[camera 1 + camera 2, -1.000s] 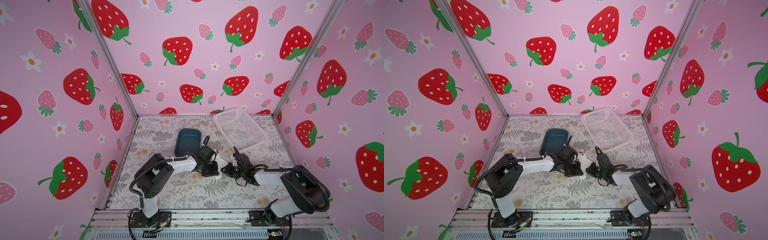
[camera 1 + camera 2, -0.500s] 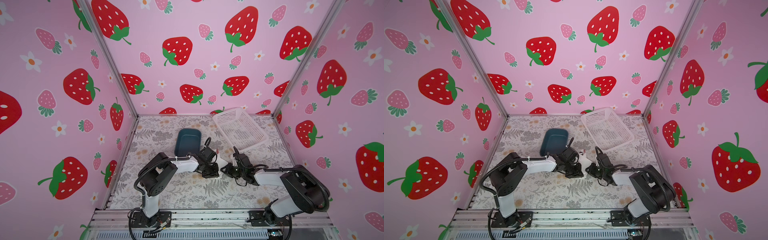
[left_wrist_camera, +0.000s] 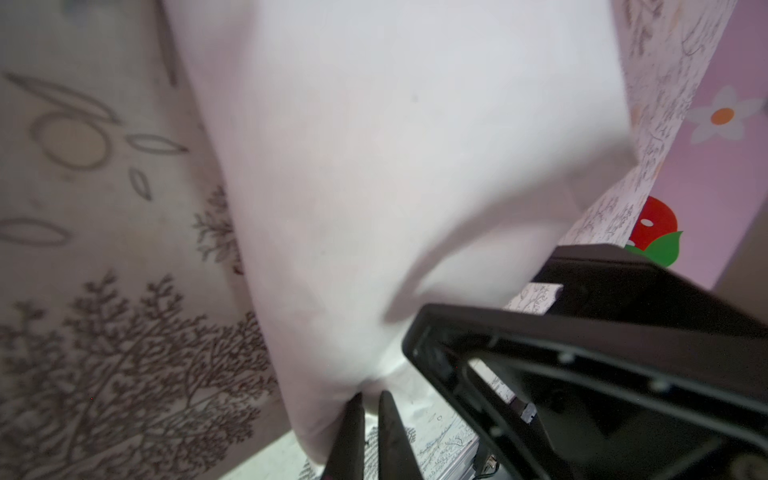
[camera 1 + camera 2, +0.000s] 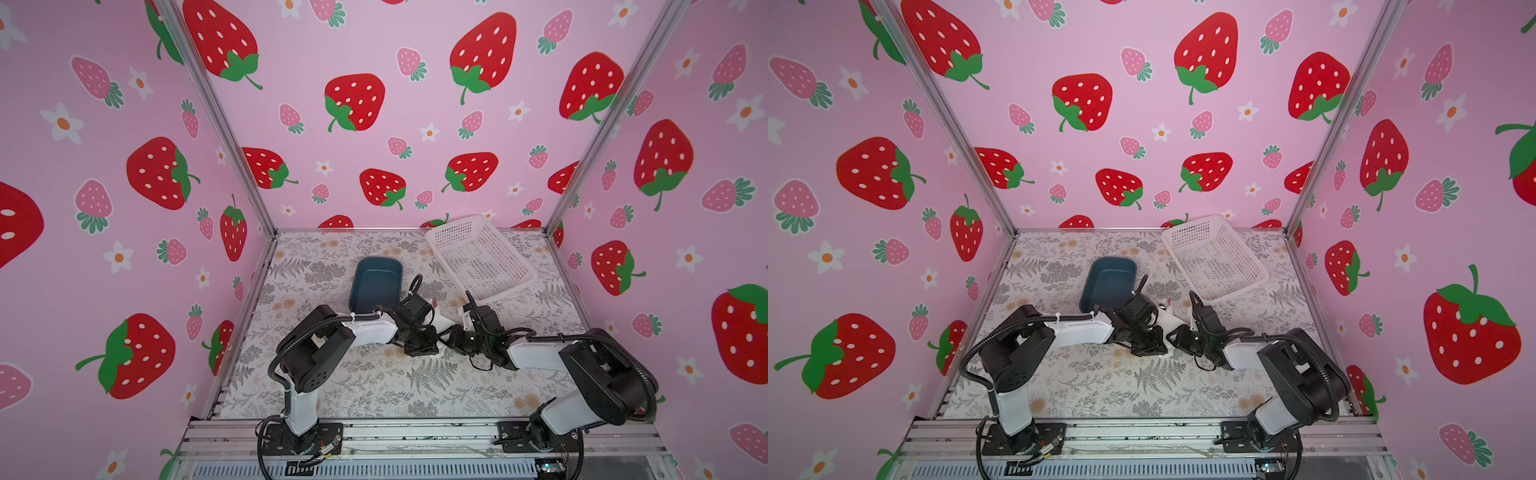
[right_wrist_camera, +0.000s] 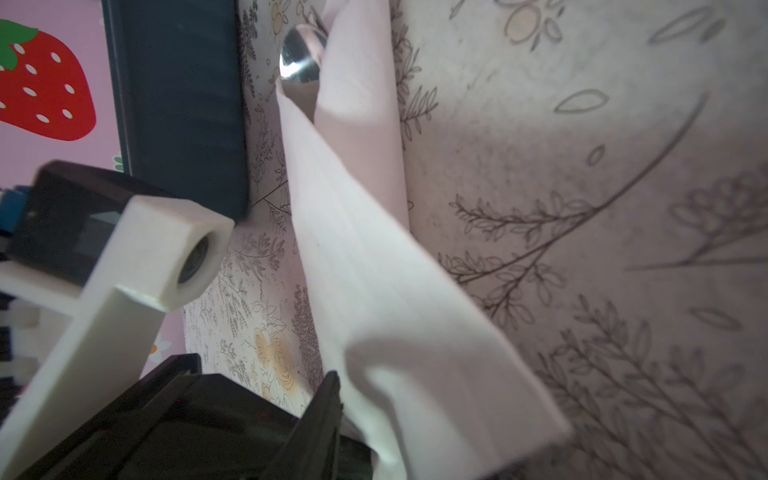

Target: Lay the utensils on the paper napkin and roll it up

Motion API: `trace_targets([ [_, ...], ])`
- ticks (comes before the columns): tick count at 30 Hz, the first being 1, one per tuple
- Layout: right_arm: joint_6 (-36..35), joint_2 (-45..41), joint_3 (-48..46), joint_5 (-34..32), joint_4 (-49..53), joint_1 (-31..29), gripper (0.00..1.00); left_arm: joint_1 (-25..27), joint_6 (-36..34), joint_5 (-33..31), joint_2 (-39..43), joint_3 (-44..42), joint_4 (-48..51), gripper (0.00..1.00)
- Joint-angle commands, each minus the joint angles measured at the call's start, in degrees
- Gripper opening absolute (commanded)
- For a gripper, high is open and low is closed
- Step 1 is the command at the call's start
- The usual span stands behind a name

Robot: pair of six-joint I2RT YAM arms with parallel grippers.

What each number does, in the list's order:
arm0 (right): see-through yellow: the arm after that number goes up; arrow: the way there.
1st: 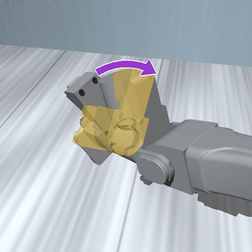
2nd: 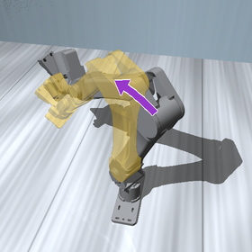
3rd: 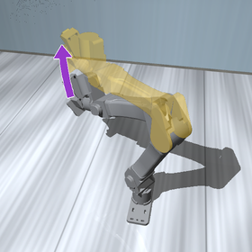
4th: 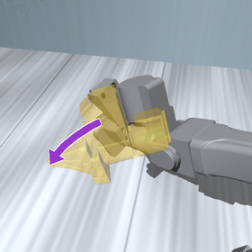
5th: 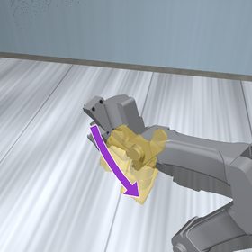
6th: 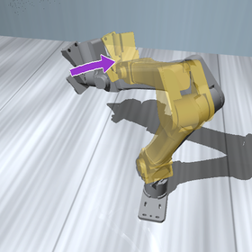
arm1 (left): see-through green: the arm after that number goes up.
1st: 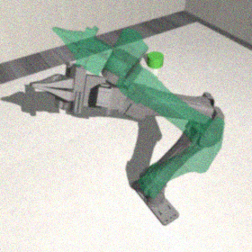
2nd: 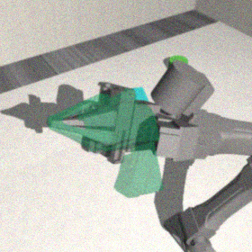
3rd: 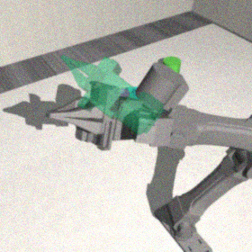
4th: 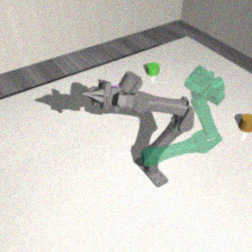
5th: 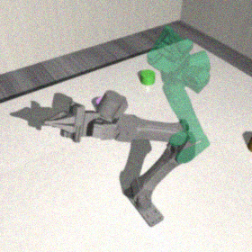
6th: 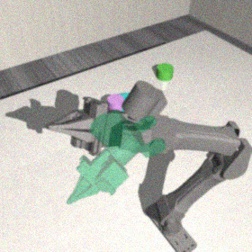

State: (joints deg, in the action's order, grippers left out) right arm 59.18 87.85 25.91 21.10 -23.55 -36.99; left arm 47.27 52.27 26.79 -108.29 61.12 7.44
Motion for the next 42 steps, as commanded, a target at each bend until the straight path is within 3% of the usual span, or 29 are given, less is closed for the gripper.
trace_targets([
  [1,-0.6,2.3,0.5,-1.0,2.7,-0.4,0.25,0.3,-0.1,0.4,-1.1,2.0,-0.4,0.12],
  [8,-0.9,-0.1,-0.2,-1.6,2.9,-0.3,0.11,0.3,-0.1,-1.2,3.1,1.3,0.2,0.13],
  [12,-1.3,-1.9,-1.8,-0.4,3.0,-0.3,0.07,-0.7,0.3,-2.3,5.9,-0.1,0.5,0.14],
  [24,0.4,-8.4,-8.7,3.2,1.3,-0.3,0.07,-2.2,0.5,-0.2,4.7,-0.1,-0.4,0.16],
  [42,1.7,-7.8,-8.3,3.2,-0.4,-0.4,0.12,-1.6,0.1,0.1,-1.4,2.5,-1.0,0.13],
])
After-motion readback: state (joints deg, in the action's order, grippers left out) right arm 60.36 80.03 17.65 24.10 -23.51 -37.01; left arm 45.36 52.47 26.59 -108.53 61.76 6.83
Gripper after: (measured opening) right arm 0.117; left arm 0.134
